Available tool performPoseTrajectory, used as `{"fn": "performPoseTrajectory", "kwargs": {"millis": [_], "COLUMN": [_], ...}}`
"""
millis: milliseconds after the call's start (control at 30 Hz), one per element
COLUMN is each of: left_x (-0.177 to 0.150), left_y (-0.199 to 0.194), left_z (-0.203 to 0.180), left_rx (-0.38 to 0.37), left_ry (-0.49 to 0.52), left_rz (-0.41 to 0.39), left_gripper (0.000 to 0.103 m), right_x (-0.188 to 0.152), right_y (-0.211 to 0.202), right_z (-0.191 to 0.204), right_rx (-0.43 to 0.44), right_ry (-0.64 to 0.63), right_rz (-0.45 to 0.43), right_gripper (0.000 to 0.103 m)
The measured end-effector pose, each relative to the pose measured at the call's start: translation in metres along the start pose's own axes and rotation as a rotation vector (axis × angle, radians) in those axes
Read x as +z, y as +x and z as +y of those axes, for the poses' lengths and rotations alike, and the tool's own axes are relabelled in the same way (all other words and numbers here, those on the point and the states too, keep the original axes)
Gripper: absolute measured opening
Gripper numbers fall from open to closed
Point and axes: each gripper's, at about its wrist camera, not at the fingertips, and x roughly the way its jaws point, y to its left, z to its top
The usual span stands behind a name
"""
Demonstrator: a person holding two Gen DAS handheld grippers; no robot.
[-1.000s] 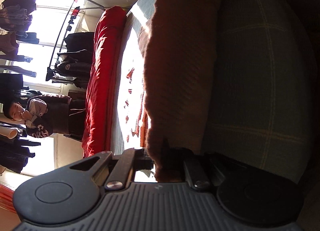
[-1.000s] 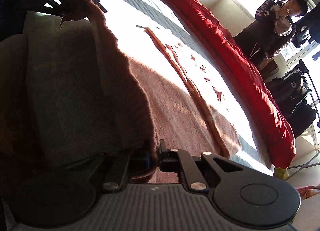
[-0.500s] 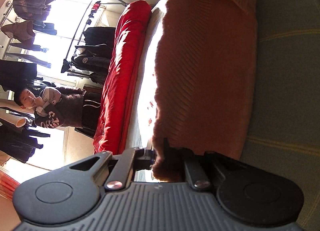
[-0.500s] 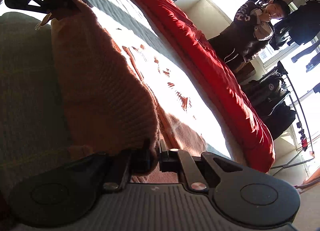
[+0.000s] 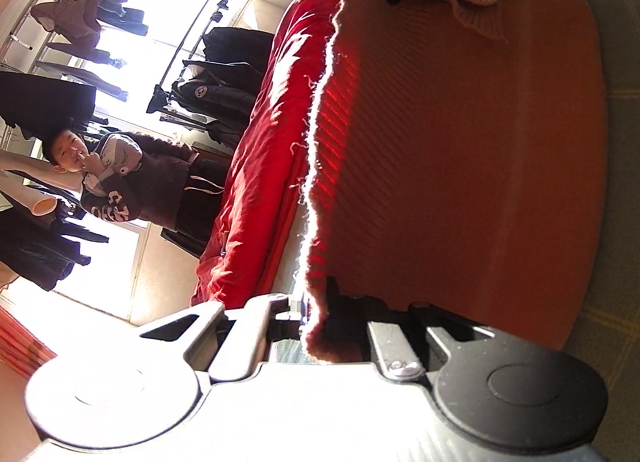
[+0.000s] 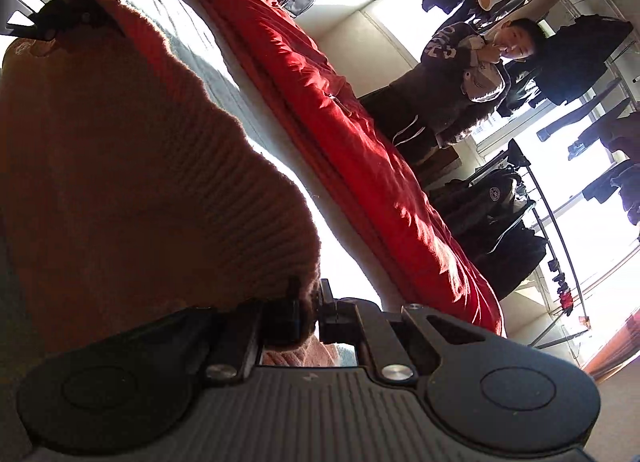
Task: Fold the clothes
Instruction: 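Lower the ribbed hem onto the collar and open both tools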
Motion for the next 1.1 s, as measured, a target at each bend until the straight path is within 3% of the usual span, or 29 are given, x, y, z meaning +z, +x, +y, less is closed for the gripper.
{"fn": "performPoseTrajectory", "kwargs": {"millis": [300,667,833,933,1033,1067,1100], "left_x": [-0.003,-0.009,-0.013,-0.01,-0.002,-0.001,0.0], "left_y": [0.058,0.109,0.12,0.117,0.114,0.114,0.11], "left_z": [0.006,-0.012,-0.017,-0.025,-0.02,-0.016,-0.011], "left_rx": [-0.033,-0.094,-0.099,-0.093,-0.075,-0.07,-0.06], "left_ry": [-0.058,-0.099,-0.115,-0.124,-0.118,-0.119,-0.123], "left_rz": [0.048,0.09,0.091,0.09,0.073,0.064,0.052], "left_gripper": [0.005,0.006,0.015,0.016,0.019,0.024,0.034], "right_x": [0.01,-0.007,-0.012,-0.014,-0.013,-0.013,-0.012], "right_y": [0.083,0.158,0.173,0.176,0.168,0.163,0.158], "right_z": [-0.025,-0.006,0.0,0.001,-0.006,-0.01,-0.014], "right_rx": [0.003,0.064,0.086,0.084,0.084,0.091,0.098], "right_ry": [0.053,0.093,0.137,0.164,0.204,0.22,0.237], "right_rz": [0.016,0.068,0.081,0.08,0.061,0.05,0.04], "right_gripper": [0.009,0.009,0.009,0.02,0.059,0.074,0.077]}}
